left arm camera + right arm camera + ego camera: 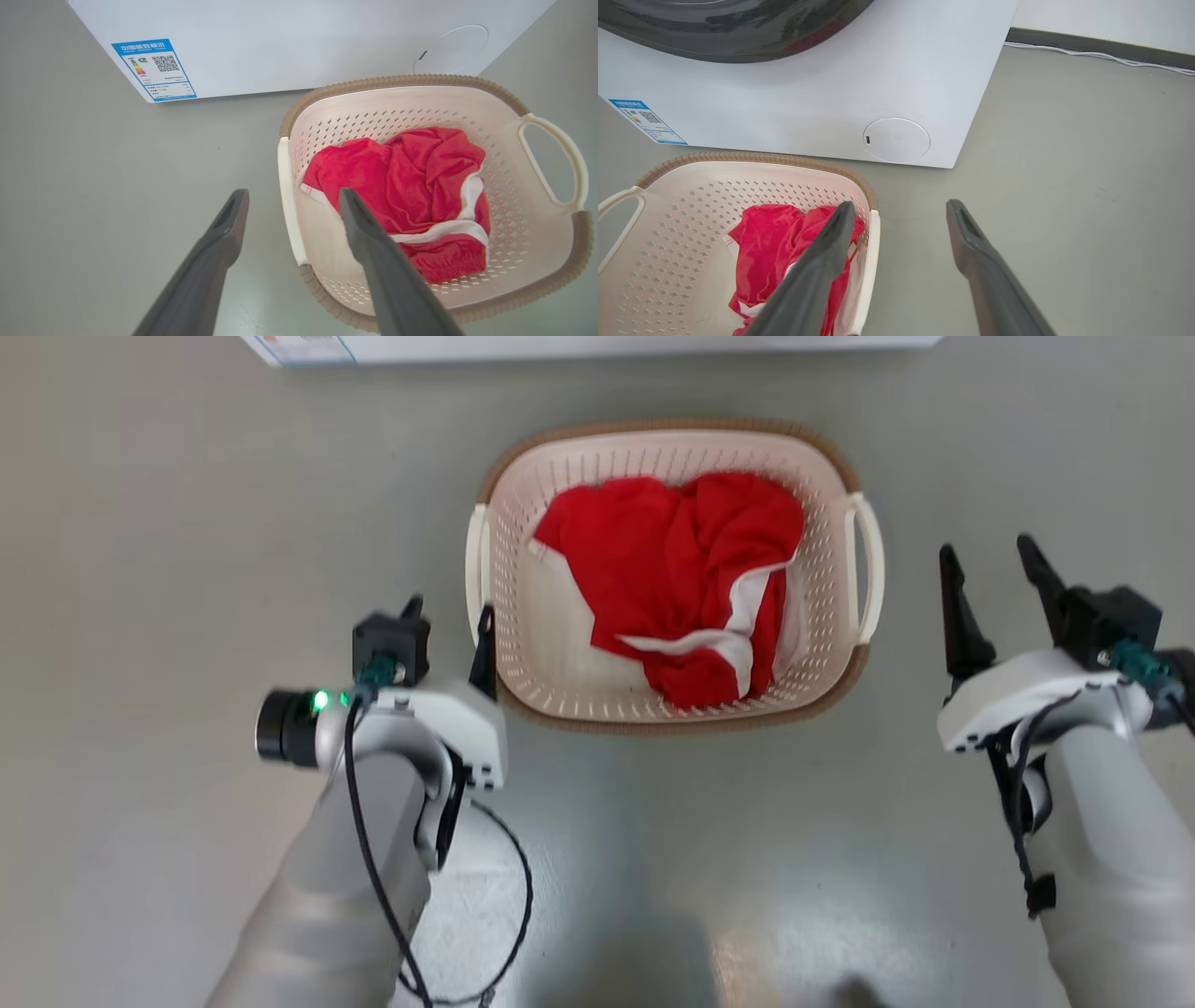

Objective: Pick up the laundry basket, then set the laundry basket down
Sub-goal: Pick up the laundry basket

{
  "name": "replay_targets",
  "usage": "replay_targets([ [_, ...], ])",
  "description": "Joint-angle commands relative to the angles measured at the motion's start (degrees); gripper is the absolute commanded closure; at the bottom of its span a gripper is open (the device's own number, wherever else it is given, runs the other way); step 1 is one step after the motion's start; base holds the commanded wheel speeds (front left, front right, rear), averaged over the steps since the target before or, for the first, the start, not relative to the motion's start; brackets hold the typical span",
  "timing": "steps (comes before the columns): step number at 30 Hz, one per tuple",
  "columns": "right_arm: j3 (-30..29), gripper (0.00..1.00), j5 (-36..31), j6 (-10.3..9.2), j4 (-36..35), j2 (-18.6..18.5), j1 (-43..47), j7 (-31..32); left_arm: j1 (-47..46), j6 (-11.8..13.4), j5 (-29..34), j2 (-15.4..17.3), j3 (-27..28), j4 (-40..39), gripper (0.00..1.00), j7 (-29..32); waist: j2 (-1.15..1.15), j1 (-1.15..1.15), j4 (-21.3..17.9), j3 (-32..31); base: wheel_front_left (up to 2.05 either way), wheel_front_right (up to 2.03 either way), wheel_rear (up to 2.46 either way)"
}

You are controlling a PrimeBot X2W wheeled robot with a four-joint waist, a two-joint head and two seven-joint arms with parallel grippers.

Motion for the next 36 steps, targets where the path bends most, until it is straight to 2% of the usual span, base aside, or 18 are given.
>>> replay_targets([
  [1,1.3,0.0,-0.38,0.35,-0.56,-0.14,-0.07,-0.79,-0.84,0.29,-0.58,0.92,1.06,-0.47,0.0,-0.36,0.0,0.0,0.05,2.4,0.0,0.0,0.0],
  [12,2.3,0.0,-3.3,0.35,2.61,-0.6,-4.82,-0.79,-8.45,1.84,-1.88,0.92,-1.51,4.09,0.0,-0.36,0.0,0.0,0.52,7.7,0.0,0.0,0.0],
  [28,3.67,0.0,-3.27,0.35,2.69,-0.57,-7.07,-0.79,-11.96,2.64,-4.54,0.92,-3.75,4.15,0.0,-0.36,0.0,0.0,0.07,12.64,0.0,0.0,0.0],
  [36,3.75,0.0,-3.53,0.35,3.04,-0.99,-9.49,-0.79,-15.03,3.14,-5.85,0.92,-5.6,4.39,0.0,-0.36,0.0,0.0,1.37,16.46,0.0,0.0,0.0],
])
